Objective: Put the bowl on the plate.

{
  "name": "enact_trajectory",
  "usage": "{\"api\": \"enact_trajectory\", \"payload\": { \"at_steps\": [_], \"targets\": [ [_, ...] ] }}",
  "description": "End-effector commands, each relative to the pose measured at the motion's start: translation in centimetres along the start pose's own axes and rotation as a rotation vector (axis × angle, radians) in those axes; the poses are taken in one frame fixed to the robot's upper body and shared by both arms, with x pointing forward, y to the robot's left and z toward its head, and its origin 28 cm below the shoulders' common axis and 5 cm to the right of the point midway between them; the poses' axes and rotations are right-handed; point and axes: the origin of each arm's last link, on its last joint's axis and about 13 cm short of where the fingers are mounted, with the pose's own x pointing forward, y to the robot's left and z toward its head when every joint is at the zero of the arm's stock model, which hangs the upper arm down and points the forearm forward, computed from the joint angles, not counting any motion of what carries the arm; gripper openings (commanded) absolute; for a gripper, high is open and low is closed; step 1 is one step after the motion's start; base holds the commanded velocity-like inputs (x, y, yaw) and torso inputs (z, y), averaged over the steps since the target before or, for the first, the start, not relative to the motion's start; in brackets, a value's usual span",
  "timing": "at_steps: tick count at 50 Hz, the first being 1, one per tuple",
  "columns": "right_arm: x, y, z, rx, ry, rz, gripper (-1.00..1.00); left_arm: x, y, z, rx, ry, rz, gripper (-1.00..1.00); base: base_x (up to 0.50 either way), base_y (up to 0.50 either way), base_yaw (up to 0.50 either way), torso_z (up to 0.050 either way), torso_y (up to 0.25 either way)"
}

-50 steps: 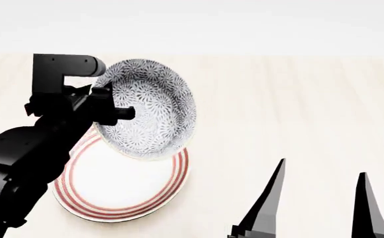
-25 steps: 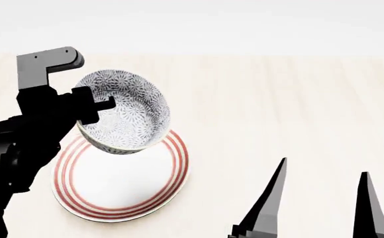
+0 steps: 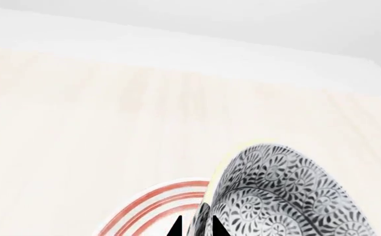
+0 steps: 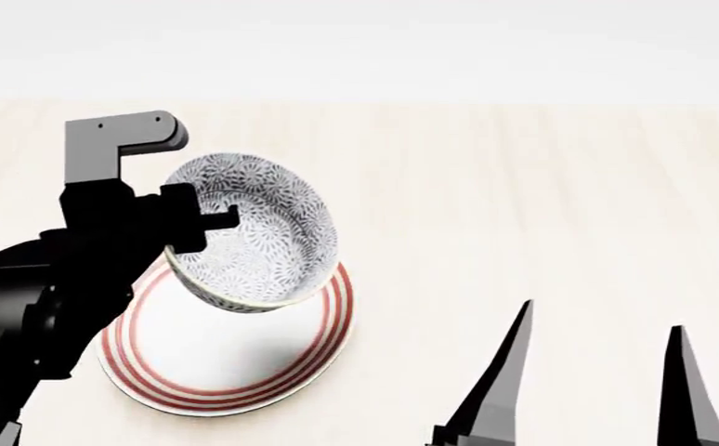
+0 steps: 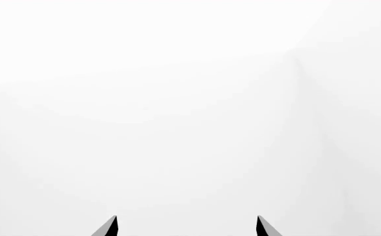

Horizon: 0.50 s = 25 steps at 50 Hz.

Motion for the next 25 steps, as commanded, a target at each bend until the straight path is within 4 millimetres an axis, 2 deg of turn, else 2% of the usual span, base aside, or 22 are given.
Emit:
{"api": "enact_trajectory", "payload": {
  "at_steps": [1, 25],
  "targets": [
    [0.0, 0.0, -0.1, -0.015, -0.007, 0.006, 1.00, 0.1, -0.5, 0.0, -0.032, -0.026, 0.010, -1.00, 0.00, 0.00, 0.00, 0.000, 0.000],
    [-0.1, -0.1, -0.3, -0.019, -0.001, 0.006, 1.00, 0.1, -0.4, -1.7, -0.031, 0.016, -0.014, -1.00, 0.00, 0.00, 0.00, 0.000, 0.000]
  ]
}}
